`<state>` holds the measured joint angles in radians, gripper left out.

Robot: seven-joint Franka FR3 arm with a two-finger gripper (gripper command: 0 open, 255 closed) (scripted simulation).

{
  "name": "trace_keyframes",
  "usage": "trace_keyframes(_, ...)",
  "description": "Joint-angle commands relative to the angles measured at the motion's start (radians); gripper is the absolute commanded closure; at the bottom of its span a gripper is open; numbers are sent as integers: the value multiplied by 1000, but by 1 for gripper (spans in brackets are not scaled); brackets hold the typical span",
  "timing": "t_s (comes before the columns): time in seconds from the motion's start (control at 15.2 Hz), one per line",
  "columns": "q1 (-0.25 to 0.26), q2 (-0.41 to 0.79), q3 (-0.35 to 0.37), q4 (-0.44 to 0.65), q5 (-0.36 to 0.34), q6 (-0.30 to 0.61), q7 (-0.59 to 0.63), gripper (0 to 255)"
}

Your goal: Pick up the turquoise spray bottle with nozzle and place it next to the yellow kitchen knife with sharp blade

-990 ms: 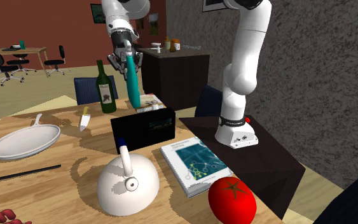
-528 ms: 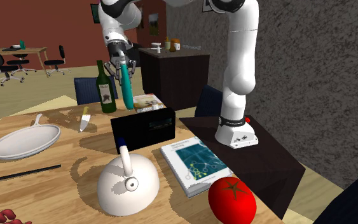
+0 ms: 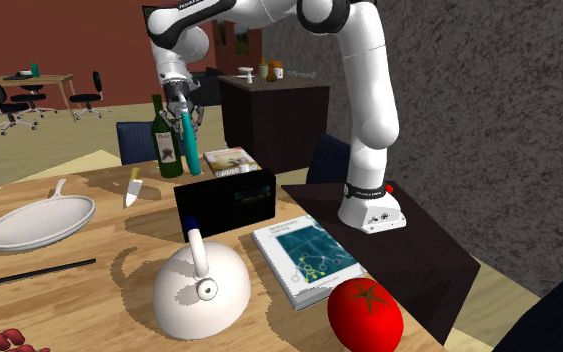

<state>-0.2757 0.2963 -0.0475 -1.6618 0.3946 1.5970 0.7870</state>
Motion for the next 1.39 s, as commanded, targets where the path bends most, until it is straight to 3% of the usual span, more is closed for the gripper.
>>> trace_keyframes(0.0,-19,71,-10,72,-4,-11,-27,255)
trace_keyframes(0.26,-57,209,-22,227,-8,-44,-63,255)
trace_keyframes(1.32,-51,269,-20,141,0,95,-111,255)
